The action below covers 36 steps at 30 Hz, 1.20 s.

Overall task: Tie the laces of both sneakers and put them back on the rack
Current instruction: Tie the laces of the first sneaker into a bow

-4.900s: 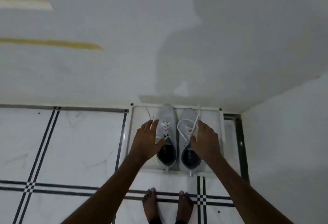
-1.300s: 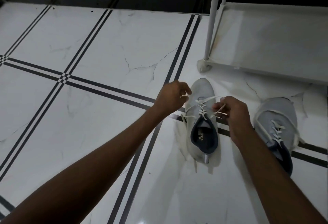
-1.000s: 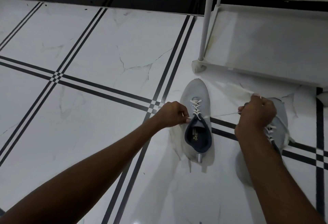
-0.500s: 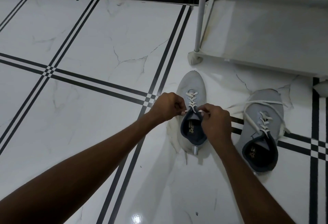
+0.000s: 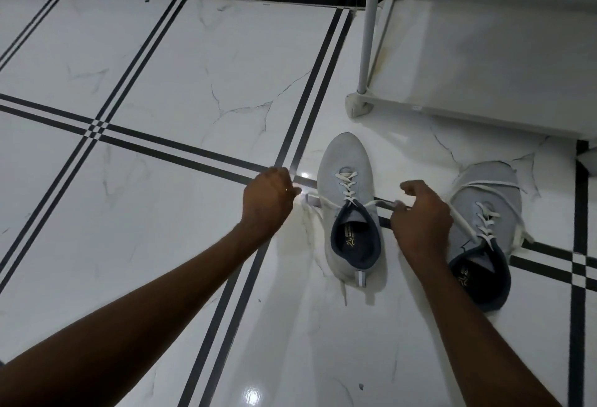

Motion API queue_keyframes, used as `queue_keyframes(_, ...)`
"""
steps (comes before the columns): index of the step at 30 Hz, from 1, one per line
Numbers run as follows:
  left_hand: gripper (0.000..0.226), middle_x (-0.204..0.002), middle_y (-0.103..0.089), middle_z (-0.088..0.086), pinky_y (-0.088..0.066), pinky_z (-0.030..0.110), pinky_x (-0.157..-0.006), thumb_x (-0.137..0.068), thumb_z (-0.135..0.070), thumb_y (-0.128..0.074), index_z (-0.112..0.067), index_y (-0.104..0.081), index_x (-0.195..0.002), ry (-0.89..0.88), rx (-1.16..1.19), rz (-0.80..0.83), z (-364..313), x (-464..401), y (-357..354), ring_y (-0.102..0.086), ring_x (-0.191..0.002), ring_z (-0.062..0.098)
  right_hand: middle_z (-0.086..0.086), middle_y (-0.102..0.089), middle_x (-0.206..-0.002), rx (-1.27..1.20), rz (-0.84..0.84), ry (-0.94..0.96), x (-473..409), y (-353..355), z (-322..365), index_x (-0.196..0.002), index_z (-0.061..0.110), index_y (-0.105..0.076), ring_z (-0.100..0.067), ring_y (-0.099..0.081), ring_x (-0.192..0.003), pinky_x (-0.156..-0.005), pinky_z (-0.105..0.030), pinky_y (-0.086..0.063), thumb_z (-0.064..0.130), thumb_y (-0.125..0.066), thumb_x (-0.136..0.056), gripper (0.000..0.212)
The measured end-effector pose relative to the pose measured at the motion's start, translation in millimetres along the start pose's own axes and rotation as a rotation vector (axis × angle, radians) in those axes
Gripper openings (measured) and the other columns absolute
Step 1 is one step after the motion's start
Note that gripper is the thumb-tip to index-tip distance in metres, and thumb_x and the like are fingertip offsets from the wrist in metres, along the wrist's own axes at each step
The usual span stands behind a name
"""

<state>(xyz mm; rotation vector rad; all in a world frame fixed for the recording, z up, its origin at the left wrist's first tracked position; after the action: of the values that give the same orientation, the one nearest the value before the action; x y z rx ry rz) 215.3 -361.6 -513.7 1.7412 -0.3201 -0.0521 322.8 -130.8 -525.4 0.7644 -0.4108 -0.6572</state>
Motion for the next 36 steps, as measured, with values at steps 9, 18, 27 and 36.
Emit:
queue_keyframes(9, 0.011, -0.084, -0.072, 0.018, -0.062, 0.033, -0.07, -0.085, -0.01, -0.075, -0.002, -0.068, -0.085, 0.563, 0.971, 0.392, -34, -2, -33, -0.069, -0.067, 0.02, -0.01, -0.065, -0.067, -0.642, 0.39, -0.706, -17, -27, 4, -0.086, 0.003, -0.07, -0.014, -0.053, -0.045, -0.048, -0.024, -0.048, 0.013, -0.064, -0.088, 0.011)
queue_keyframes(18, 0.023, -0.064, -0.065, 0.004, -0.058, 0.027, -0.071, -0.1, -0.02, -0.055, -0.005, -0.072, -0.096, 0.313, 1.245, 0.289, -52, -8, 21, -0.075, -0.076, 0.024, -0.009, -0.073, -0.078, -0.651, 0.339, -0.105, -35, 5, 41, -0.082, 0.014, -0.071, -0.013, -0.065, -0.061, -0.063, -0.024, -0.057, 0.01, -0.052, -0.099, 0.026)
queue_keyframes(27, 0.017, -0.078, -0.065, 0.016, -0.059, 0.031, -0.061, -0.097, -0.007, -0.056, -0.002, -0.067, -0.109, 0.121, 1.079, 0.5, -56, -10, 44, -0.07, -0.067, 0.029, -0.005, -0.074, -0.073, -0.612, 0.292, -0.001, -38, 4, 41, -0.084, 0.014, -0.075, -0.015, -0.063, -0.058, -0.066, -0.032, -0.057, 0.011, -0.058, -0.096, 0.02)
queue_keyframes(36, 0.015, -0.075, -0.07, 0.002, -0.043, 0.02, -0.048, -0.093, -0.017, -0.065, -0.019, -0.074, -0.105, -0.059, 0.776, 0.647, -81, -11, 9, -0.057, -0.058, 0.011, 0.005, -0.079, -0.089, -0.569, 0.336, 0.165, -42, 4, 56, -0.079, 0.026, -0.078, -0.017, -0.074, -0.085, -0.084, -0.04, -0.06, 0.015, -0.07, -0.088, 0.017)
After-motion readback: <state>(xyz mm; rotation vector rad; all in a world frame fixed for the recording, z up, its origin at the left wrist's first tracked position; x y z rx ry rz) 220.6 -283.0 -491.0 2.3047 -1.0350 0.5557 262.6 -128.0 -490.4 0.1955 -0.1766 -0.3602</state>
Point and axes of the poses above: each hand's wrist, its own x-axis away from the middle knuckle, its own y-axis out of the back of the hand, z = x × y, the point moved 3 cm from there along -x, towards the middle knuckle
